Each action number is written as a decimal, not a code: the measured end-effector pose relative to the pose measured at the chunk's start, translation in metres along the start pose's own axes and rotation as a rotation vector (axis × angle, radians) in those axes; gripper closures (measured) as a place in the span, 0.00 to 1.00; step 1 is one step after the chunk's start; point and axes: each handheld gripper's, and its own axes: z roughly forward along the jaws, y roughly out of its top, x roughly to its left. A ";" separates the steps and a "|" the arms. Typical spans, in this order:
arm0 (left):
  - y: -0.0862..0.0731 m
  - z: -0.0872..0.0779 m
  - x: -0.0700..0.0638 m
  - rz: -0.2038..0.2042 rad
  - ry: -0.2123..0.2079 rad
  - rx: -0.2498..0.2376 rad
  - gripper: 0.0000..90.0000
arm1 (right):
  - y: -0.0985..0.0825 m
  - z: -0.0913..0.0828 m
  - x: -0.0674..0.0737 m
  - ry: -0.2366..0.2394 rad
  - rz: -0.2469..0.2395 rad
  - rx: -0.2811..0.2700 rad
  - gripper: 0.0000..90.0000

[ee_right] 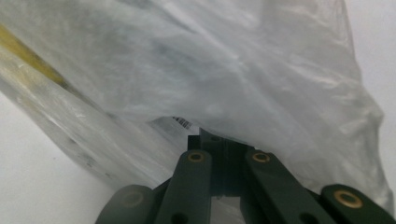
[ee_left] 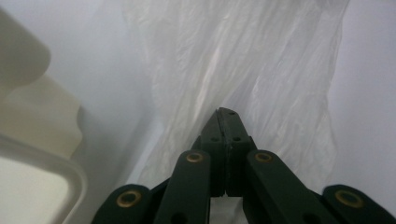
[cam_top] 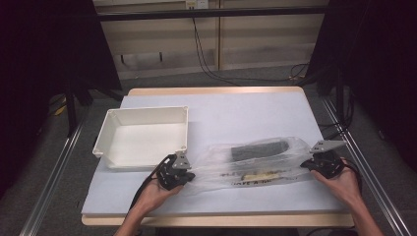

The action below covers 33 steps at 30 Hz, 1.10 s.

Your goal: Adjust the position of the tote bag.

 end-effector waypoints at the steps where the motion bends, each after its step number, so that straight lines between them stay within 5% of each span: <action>1: 0.001 -0.001 -0.002 0.000 -0.010 -0.015 0.98 | 0.000 -0.002 0.001 0.004 -0.009 -0.008 1.00; 10: 0.013 -0.010 -0.013 0.021 -0.050 -0.123 0.91 | 0.000 -0.010 0.013 0.079 -0.036 -0.091 0.93; 15: 0.026 -0.012 -0.020 0.032 -0.131 -0.187 0.94 | 0.005 -0.017 0.023 0.128 -0.052 -0.143 0.91; 21: 0.044 -0.004 -0.028 0.085 -0.143 -0.175 0.98 | 0.006 -0.014 0.033 0.169 -0.070 -0.145 0.93; 26: 0.061 -0.003 -0.028 0.114 -0.175 -0.216 0.98 | 0.007 -0.019 0.041 0.192 -0.095 -0.152 0.95; 33: 0.068 0.013 -0.023 0.098 -0.181 -0.186 1.00 | 0.015 -0.015 0.043 0.225 -0.108 -0.170 0.97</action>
